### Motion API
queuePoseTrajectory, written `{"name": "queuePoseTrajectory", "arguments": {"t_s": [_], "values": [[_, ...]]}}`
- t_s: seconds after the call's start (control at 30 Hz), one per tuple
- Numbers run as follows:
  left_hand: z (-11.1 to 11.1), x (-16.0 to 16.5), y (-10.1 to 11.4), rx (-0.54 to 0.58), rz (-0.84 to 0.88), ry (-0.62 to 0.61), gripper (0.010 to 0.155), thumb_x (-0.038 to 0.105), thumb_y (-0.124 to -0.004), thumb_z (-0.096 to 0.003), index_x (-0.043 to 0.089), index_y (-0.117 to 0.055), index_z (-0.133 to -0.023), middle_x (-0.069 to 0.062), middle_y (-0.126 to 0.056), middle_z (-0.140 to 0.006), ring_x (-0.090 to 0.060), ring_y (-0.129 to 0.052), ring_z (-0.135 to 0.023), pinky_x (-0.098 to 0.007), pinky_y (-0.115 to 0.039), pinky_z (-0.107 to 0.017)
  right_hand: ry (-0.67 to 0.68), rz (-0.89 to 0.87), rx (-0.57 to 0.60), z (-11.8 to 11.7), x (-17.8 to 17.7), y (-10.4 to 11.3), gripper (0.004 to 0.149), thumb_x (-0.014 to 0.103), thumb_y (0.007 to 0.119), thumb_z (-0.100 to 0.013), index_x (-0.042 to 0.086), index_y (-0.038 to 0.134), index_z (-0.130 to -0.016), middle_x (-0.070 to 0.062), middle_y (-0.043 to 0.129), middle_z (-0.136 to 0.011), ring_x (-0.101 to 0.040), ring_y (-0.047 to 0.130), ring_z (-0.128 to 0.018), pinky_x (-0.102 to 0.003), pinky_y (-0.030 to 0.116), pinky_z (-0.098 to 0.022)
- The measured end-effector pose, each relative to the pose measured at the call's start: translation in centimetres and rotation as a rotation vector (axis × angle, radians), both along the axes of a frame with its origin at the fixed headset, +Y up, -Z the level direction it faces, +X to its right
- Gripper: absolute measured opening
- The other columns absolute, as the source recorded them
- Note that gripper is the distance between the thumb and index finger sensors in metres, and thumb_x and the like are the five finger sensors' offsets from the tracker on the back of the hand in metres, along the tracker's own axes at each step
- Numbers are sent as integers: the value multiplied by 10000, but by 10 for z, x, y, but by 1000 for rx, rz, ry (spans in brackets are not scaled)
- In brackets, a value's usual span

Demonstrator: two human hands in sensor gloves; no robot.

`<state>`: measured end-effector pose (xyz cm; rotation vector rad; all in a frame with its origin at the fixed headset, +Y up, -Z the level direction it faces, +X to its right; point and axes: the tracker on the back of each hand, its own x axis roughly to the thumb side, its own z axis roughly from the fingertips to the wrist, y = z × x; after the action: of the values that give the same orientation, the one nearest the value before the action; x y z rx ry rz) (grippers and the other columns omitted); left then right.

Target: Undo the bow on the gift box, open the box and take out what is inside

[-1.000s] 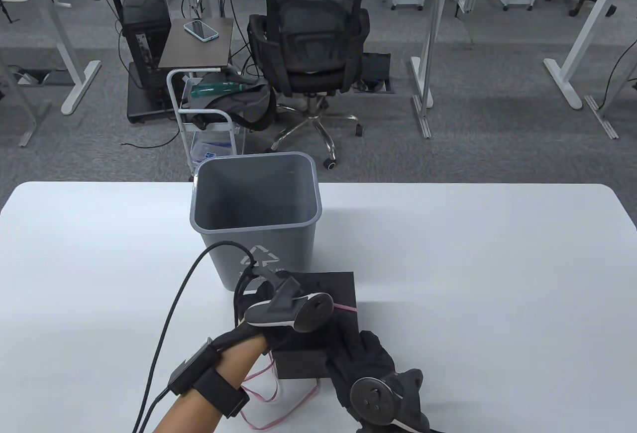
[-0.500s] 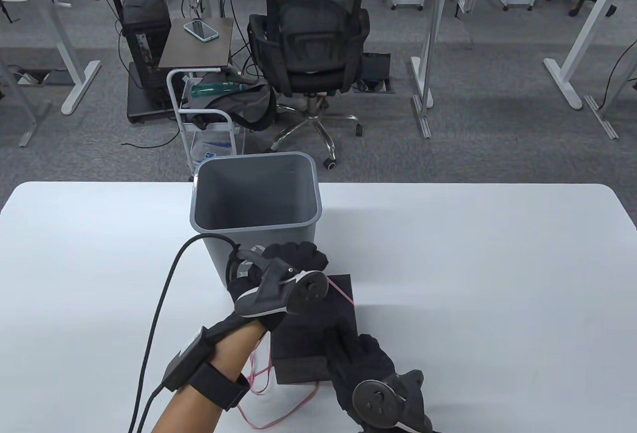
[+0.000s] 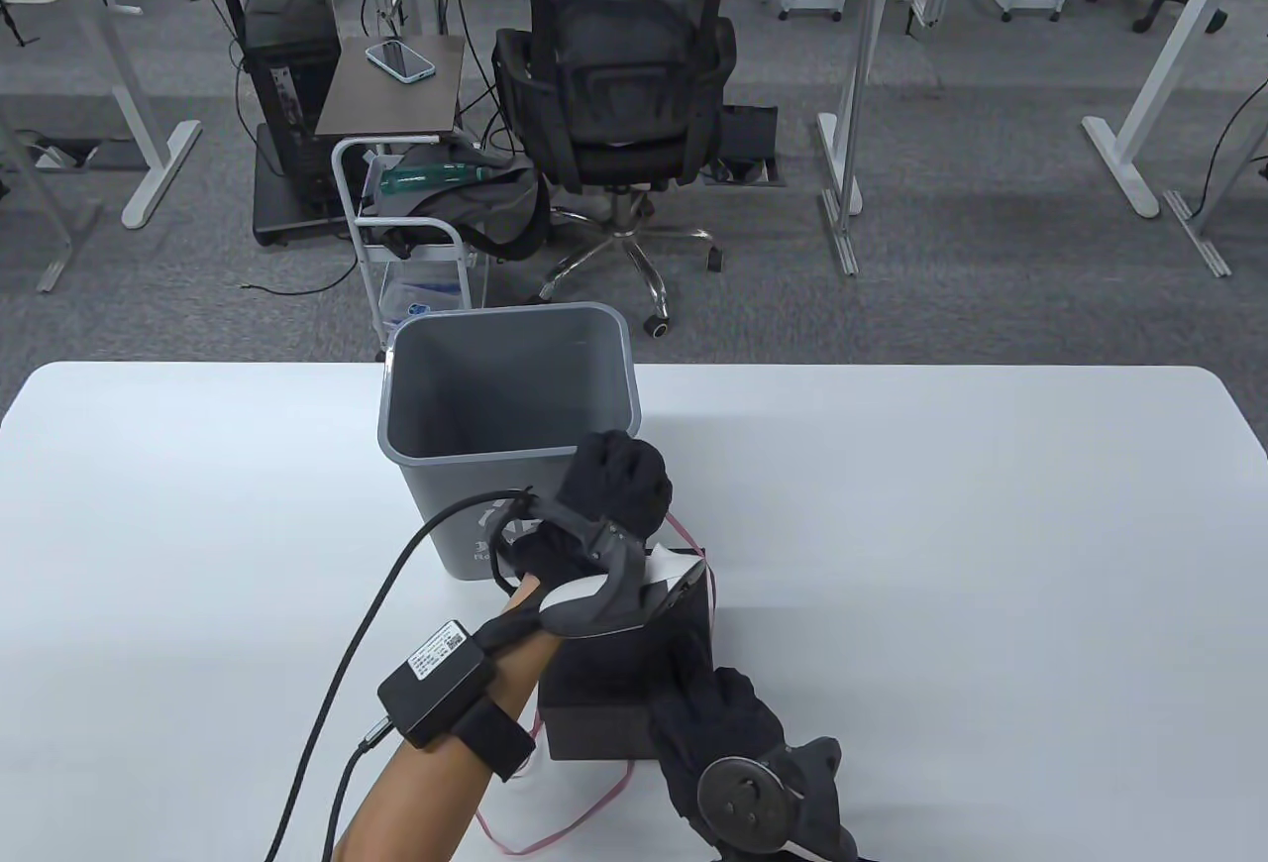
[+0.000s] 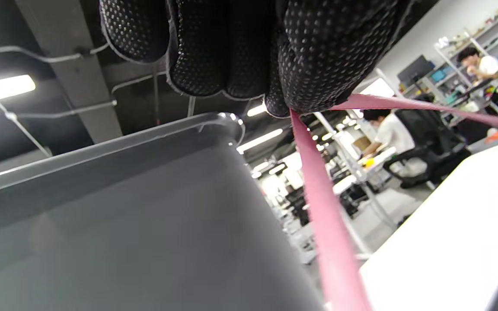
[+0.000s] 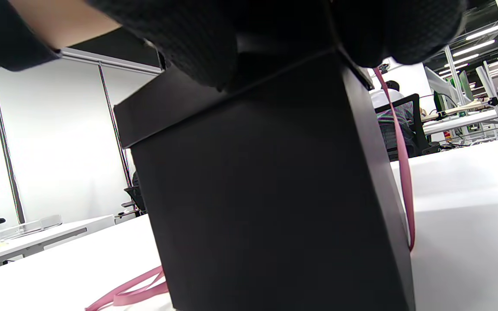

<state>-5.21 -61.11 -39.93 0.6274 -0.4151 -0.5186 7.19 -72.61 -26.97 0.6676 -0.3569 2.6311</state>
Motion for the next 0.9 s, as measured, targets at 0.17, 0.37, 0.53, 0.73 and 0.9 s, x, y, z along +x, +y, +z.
{"name": "queuePoseTrajectory", "arguments": {"t_s": [0.17, 0.37, 0.53, 0.73, 0.9], "values": [[-3, -6, -7, 14, -63, 43, 463, 423, -917, -481, 422, -829, -936, 82, -641, -1166, -217, -615, -1116, -480, -582, -851, 4, -2, -8, -1, 0, 0, 612, 337, 760, -632, 150, 539, -1172, -158, 453, -1194, -558, 687, -799, -582, 700, -590], [5, -6, -3, 10, -36, 13, 500, 479, -876, -488, 425, -783, -977, 63, -606, -1197, -232, -594, -1132, -496, -564, -857, 6, -8, -16, -1, 1, -1, 616, 342, 759, -633, 153, 534, -1174, -155, 443, -1198, -559, 681, -801, -581, 699, -591], [30, -22, 6, 1, -36, 11, 555, 492, -853, -501, 406, -721, -1033, 37, -671, -1180, -257, -666, -1105, -501, -616, -831, 9, -18, -18, -2, 3, -1, 614, 343, 757, -633, 159, 533, -1174, -149, 442, -1198, -556, 679, -806, -583, 695, -594], [65, -94, 12, -529, 206, 132, 725, 542, -768, -565, 294, -483, -1184, -61, -629, -1221, -333, -682, -1103, -531, -642, -810, 13, -16, -12, -3, 3, -2, 611, 349, 751, -634, 163, 532, -1174, -150, 442, -1198, -558, 677, -809, -588, 691, -598], [72, -148, -38, -799, 317, 106, 950, 619, -846, -515, 207, -366, -1224, -155, -495, -1279, -425, -565, -1154, -596, -593, -809, 11, -7, -3, -3, 2, -2, 611, 354, 747, -636, 162, 531, -1174, -155, 444, -1196, -557, 682, -804, -585, 694, -594]]}}
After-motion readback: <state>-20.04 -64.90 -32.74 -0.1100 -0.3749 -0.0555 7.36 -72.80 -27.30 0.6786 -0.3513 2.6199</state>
